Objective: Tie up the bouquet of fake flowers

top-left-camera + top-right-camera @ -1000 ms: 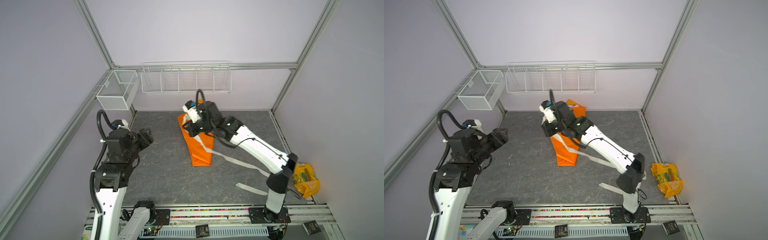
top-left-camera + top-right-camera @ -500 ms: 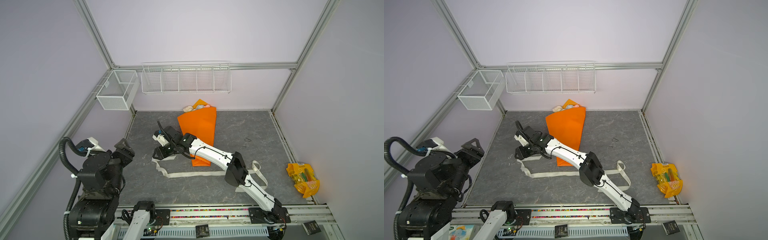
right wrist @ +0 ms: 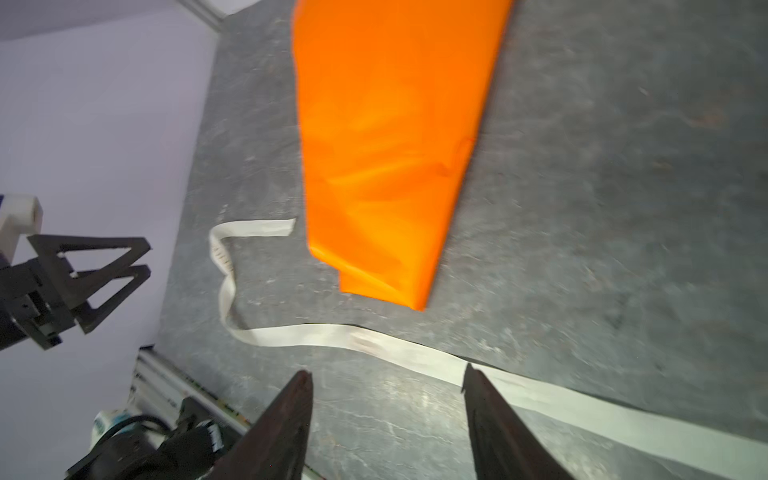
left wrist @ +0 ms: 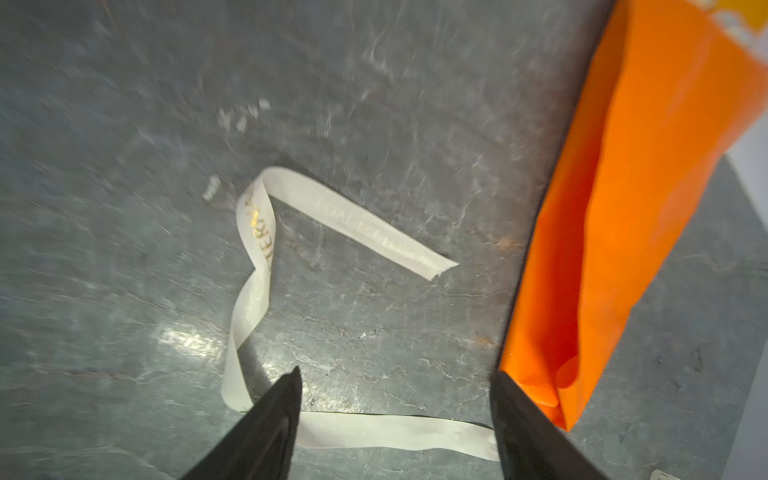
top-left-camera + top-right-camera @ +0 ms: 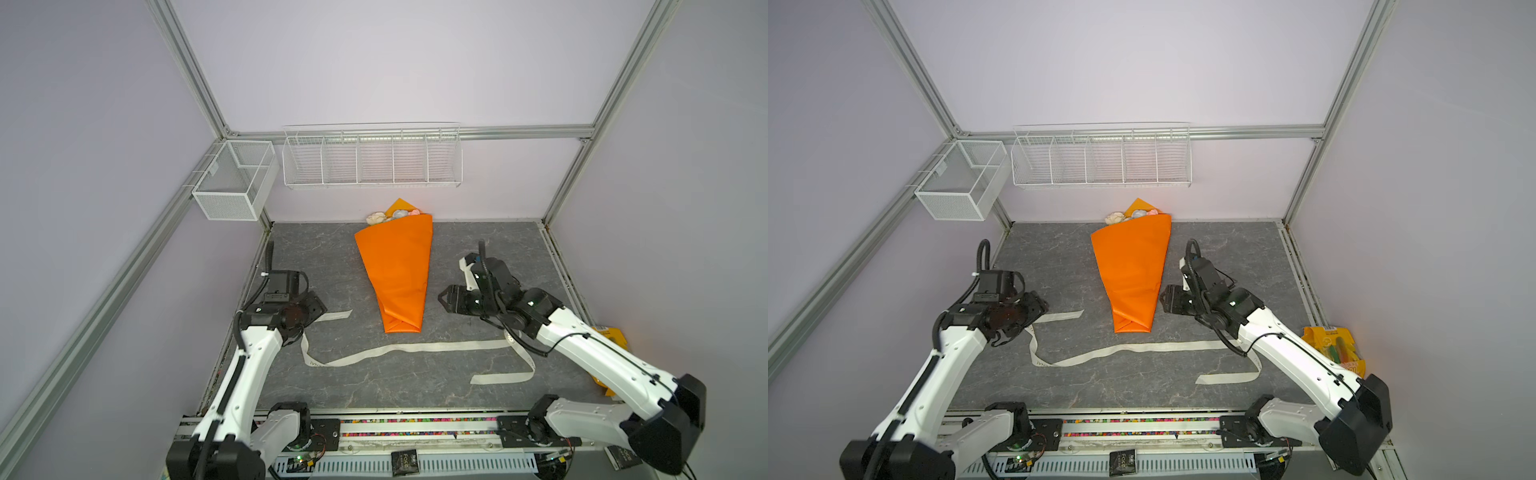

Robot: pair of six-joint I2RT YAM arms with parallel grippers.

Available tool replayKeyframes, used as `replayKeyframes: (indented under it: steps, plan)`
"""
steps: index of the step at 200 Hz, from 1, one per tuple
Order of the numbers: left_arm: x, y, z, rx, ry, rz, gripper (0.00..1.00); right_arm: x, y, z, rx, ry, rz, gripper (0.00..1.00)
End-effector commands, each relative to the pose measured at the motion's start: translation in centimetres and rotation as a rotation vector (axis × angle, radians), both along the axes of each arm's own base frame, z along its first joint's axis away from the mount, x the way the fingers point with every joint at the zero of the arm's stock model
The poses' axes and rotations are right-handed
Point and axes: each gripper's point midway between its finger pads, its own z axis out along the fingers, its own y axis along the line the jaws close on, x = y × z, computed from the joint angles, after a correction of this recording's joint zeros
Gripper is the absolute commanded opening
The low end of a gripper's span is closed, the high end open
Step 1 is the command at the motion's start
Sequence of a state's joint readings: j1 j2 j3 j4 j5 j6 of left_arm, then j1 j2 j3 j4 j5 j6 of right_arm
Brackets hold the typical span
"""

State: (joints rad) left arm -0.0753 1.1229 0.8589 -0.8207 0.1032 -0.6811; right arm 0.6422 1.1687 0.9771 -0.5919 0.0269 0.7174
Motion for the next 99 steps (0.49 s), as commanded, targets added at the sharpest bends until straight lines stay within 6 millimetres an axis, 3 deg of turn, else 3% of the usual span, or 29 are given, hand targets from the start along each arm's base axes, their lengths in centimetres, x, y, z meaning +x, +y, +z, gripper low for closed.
replayKeyframes:
  steps: [1,13,25,39,66,99]
  plan:
    - [1.5,0.6,-1.9,-0.053,0.035,0.090,0.71,-3.2,-6.9,-7.0,-0.138,0.225,-0.215,0.62]
    - [1.0,3.2,-2.8,0.067,0.099,0.142,0.73,-3.8,-9.8,-8.3,-0.197,0.256,-0.277,0.63]
    - [0.6,5.7,-3.1,0.189,0.108,0.201,0.76,-3.8,-11.8,-9.2,-0.228,0.276,-0.305,0.70]
    - [0.5,7.4,-4.0,0.207,0.098,0.250,0.76,-3.2,-14.0,-10.0,-0.270,0.302,-0.331,0.70]
    - [0.2,8.9,-5.2,0.175,0.119,0.298,0.76,-1.8,-17.2,-11.5,-0.371,0.352,-0.329,0.71]
    - [1.5,7.7,-7.4,0.072,0.137,0.241,0.76,0.1,-17.7,-12.9,-0.435,0.392,-0.236,0.69]
